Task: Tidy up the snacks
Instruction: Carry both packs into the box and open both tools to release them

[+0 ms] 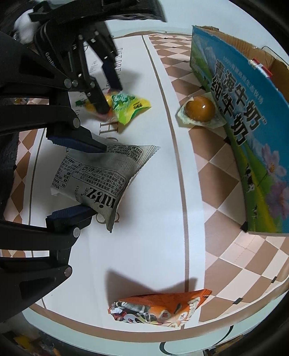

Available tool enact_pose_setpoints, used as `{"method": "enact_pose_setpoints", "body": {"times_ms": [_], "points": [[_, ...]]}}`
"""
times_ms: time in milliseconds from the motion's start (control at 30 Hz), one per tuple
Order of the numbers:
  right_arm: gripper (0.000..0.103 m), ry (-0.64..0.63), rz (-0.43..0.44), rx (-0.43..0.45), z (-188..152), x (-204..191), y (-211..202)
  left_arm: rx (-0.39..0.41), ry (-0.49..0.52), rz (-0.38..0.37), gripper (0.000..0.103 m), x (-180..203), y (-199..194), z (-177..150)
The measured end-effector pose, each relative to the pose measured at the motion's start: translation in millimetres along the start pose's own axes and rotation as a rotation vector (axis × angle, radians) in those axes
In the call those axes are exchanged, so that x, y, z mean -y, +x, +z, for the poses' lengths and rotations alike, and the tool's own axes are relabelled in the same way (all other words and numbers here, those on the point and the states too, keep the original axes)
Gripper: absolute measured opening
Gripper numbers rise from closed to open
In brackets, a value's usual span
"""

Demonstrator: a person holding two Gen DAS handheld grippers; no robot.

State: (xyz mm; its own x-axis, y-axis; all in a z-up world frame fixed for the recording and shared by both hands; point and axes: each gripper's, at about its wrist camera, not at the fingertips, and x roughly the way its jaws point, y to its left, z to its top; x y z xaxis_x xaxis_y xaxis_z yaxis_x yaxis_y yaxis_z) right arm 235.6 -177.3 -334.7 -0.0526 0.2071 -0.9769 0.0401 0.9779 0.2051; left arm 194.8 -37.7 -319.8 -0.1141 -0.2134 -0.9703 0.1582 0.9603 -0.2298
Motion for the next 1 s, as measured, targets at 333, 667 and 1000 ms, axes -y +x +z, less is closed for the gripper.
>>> {"method": "enact_pose_setpoints", "body": {"times_ms": [333, 667, 1000], "points": [[0.047, -0.03, 0.028, 0.083, 4, -7, -49, 0.158, -0.055, -0.038, 0.044, -16, -80, -18], [0.047, -0.068, 0.114, 0.285, 44, -23, -168, 0.411, -0.14, -0.137, 0.044, -44, -208, 27], [0.047, -0.147, 0.024, 0.397, 137, -65, -203, 0.406, -0.187, 0.017, 0.044, -79, -207, 116]]}}
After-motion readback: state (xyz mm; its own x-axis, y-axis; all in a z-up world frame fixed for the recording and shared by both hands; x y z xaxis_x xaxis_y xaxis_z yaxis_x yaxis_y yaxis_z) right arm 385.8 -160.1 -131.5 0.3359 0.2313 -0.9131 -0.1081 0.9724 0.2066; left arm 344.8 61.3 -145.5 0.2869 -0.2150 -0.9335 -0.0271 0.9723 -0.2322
